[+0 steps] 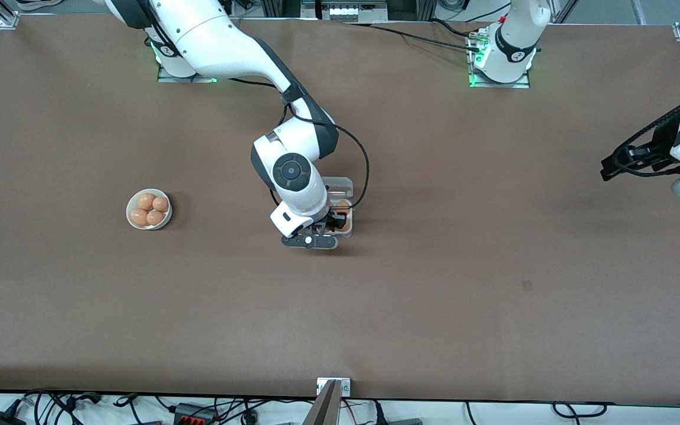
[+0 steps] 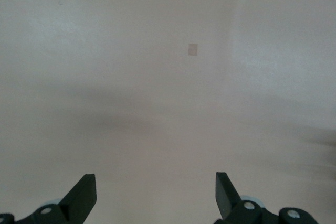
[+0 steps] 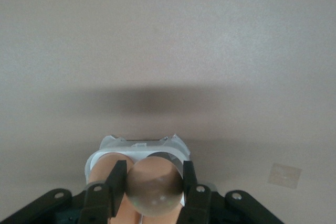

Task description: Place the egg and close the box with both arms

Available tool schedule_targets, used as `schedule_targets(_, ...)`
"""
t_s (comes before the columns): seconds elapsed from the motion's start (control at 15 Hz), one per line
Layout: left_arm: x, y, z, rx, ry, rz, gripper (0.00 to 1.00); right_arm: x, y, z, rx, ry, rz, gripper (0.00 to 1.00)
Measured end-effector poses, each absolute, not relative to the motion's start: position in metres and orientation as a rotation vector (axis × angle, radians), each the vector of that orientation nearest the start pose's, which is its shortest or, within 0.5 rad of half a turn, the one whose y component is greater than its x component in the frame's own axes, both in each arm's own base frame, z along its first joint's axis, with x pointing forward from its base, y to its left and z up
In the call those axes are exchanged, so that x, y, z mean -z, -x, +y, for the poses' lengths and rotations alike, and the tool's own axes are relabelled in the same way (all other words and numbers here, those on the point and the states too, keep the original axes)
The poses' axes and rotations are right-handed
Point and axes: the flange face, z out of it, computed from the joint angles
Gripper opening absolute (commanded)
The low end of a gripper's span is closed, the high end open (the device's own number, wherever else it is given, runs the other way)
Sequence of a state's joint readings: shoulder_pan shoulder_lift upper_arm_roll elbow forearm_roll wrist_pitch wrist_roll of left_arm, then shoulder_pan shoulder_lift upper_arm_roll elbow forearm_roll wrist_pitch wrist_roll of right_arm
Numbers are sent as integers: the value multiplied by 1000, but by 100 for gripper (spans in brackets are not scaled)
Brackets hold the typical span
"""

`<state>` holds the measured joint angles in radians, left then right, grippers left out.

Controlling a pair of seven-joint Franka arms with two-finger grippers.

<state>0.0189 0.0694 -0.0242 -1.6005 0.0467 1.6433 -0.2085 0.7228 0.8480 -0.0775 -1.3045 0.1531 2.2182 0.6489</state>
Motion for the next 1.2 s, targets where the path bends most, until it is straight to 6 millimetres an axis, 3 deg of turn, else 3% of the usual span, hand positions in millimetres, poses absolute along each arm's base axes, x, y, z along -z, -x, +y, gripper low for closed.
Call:
schedule_targets(0.2, -577, -580, 2, -33, 3079, -308, 100, -226, -585, 464, -7, 3059, 102, 0)
schedule_targets(0.6, -577, -580, 2, -34, 3079, -308, 100, -227, -585, 464, -5, 3057, 103, 1)
schedule_targets(0.67, -577, -580, 2, -34, 3079, -308, 100, -227, -585, 464, -5, 3057, 103, 54)
schedule_targets(0.73, -577, -580, 2, -34, 3079, -308, 100, -227, -585, 464, -5, 3057, 103, 100)
schedule_targets(1.0, -577, -580, 2, -34, 3079, -308, 100, -232, -588, 462, -7, 3040, 129, 100)
schedule_targets(1.2, -577, -580, 2, -34, 3079, -308, 100, -264, -596, 459, 32, 3017, 144, 100)
